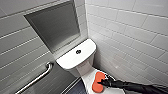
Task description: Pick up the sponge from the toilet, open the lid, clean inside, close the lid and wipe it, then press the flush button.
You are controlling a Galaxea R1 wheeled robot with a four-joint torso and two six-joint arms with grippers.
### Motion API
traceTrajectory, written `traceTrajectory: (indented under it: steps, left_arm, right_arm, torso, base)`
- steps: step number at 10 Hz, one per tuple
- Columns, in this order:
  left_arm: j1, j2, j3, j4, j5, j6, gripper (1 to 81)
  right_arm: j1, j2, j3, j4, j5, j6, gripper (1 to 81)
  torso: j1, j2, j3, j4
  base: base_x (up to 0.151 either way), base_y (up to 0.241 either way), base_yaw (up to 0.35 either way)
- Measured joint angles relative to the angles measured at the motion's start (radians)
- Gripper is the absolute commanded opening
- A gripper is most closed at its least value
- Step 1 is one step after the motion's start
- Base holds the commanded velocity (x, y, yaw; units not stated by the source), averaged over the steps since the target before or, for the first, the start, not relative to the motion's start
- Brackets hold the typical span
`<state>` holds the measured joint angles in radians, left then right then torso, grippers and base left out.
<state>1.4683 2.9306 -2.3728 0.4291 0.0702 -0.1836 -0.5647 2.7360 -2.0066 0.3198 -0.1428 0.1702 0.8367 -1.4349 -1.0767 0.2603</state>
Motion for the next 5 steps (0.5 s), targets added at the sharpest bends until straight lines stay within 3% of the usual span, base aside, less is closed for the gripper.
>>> traceTrajectory:
  steps: [5]
  left_arm:
    - [0.0, 0.0, 0.0, 0.0, 0.001, 0.0, 81.1]
  right_arm:
    - [0.021, 0.265, -0.289, -0.062, -0.112, 0.0, 1.0]
  torso:
    - [0.0, 0.0, 0.0, 0.0]
  base:
    - [0.0, 0.0, 0.0]
